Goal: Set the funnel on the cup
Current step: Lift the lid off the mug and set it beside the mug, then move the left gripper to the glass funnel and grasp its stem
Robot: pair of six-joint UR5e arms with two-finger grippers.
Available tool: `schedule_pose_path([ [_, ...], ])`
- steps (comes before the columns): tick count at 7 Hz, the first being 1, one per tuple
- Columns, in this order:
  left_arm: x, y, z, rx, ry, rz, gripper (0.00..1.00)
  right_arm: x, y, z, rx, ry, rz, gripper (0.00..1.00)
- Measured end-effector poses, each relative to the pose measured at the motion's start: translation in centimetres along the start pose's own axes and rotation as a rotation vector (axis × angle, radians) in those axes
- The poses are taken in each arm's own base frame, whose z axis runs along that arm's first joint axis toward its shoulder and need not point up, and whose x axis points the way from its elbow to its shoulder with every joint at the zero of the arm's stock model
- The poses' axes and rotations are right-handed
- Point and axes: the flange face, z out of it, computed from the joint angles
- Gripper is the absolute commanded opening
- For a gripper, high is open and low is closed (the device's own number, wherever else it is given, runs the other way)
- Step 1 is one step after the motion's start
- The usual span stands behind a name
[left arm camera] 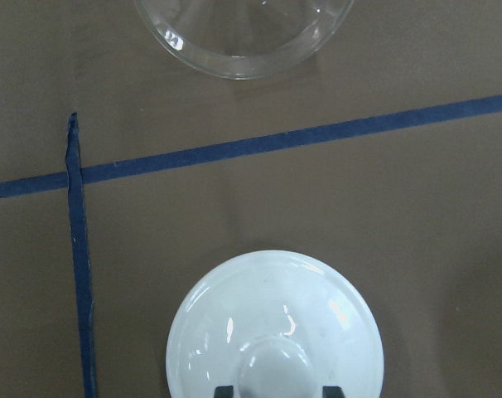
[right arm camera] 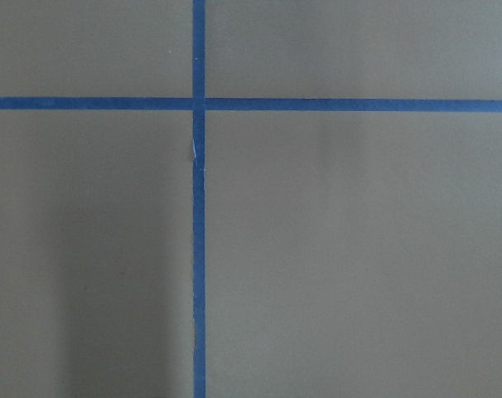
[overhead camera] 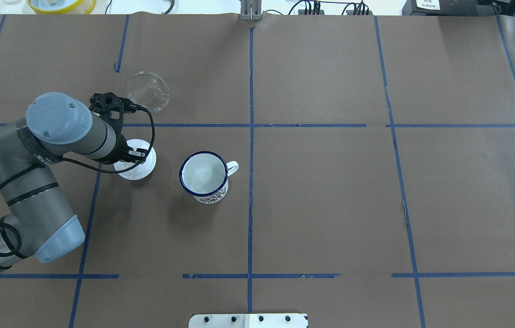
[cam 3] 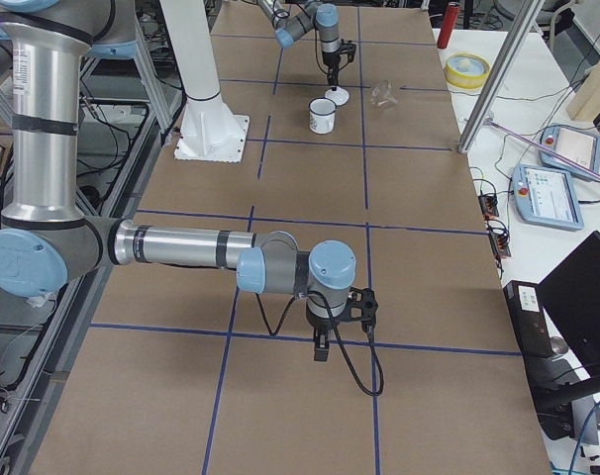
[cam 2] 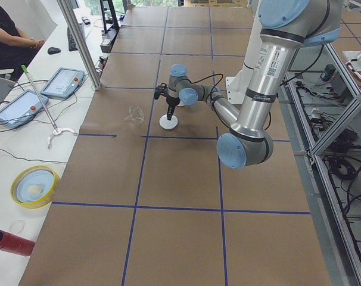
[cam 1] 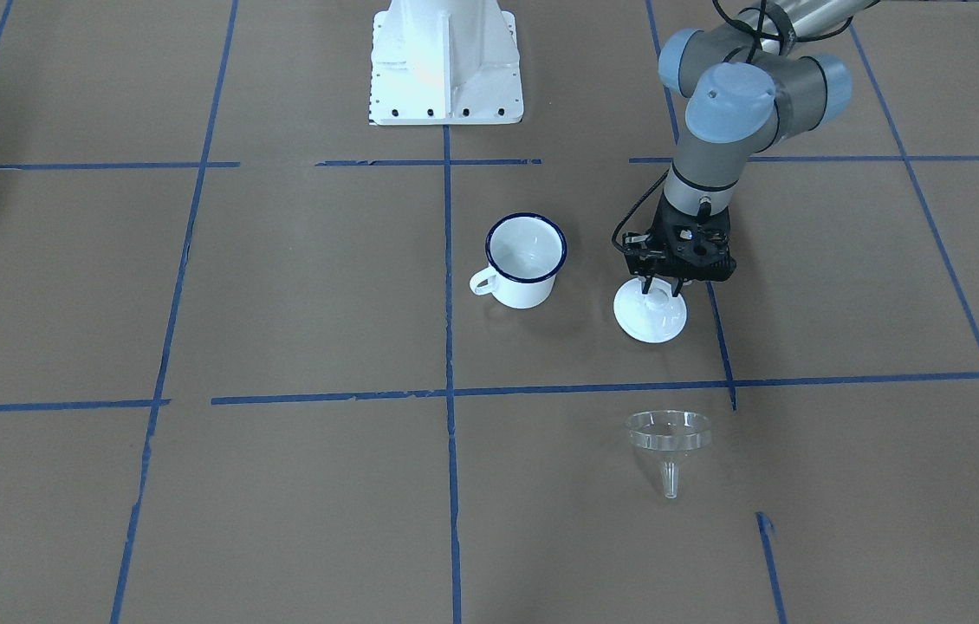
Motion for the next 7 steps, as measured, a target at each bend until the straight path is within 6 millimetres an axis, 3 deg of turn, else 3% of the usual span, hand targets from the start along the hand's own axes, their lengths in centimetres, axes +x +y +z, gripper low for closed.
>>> schedule_pose_path([
  [2,0.3,-0.9,-2.3,0.027,0.026,-0.030,1.00,0.0,0.0,0.0,0.000,0.000,0.000,1.00],
  [5,1.5,-5.4,-6.0,0.102,0.083,-0.304,1.00,0.0,0.0,0.0,-0.001,0.000,0.001,1.00],
  [6,2.3,-7.0,-5.9,0.131,0.130,-0.447,1.00,0.0,0.0,0.0,0.000,0.000,0.000,1.00],
  [7,2.4,-8.4,-4.4,0.182,0.186,-0.588,1.00,0.0,0.0,0.0,0.000,0.000,0.000,1.00],
])
